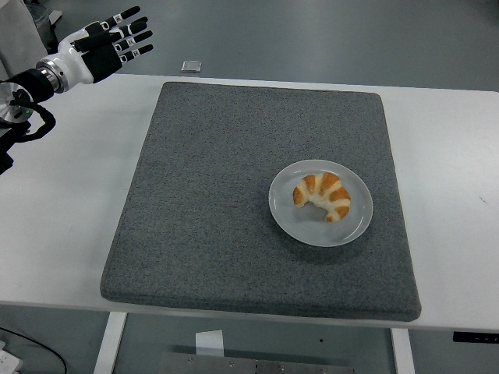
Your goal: Place the bread on the plate
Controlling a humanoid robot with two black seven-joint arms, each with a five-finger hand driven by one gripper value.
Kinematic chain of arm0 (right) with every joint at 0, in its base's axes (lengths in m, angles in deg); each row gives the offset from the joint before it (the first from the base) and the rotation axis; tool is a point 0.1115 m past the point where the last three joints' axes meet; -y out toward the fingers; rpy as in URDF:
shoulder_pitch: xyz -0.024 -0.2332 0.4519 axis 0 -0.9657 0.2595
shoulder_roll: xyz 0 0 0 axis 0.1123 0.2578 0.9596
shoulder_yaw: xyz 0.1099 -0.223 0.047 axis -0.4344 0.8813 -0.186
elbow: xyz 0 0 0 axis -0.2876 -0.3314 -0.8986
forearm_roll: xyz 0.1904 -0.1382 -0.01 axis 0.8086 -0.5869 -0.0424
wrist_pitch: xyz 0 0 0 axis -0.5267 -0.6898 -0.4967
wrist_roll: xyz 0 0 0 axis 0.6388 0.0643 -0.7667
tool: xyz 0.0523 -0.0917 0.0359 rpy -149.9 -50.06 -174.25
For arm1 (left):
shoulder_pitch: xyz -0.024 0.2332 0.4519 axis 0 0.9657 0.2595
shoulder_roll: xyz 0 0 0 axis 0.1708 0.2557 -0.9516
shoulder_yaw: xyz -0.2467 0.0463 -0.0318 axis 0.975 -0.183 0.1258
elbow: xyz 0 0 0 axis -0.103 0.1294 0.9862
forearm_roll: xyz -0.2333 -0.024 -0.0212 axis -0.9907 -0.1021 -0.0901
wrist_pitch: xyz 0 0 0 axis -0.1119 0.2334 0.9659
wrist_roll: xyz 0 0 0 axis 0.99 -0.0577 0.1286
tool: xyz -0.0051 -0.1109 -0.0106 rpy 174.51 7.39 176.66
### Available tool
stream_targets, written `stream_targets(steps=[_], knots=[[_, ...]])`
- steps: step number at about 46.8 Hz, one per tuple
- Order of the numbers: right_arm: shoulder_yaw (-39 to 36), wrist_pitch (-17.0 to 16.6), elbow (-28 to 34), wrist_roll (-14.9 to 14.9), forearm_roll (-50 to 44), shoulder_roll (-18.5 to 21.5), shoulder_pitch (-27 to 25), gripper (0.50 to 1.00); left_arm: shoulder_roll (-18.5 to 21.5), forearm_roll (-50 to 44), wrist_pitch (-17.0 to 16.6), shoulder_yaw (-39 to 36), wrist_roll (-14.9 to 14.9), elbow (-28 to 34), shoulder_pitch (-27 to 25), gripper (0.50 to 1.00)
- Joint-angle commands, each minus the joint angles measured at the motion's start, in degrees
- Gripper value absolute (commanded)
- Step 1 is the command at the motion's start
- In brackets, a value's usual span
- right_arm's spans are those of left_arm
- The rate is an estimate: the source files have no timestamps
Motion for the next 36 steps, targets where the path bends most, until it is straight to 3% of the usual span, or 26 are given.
stream_targets(steps=[1, 36], knots=[[-0.06, 0.09, 0.0, 0.0, 0.0, 0.0, 0.0, 0.932, -0.01, 0.01, -0.02, -0.01, 0.0, -0.01, 0.19, 1.0], [-0.06, 0.26, 0.0, -0.53, -0.08, 0.0, 0.0, 0.932, 0.7, 1.06, 0.33, -0.01, 0.17, 0.17, -0.25, 1.0]])
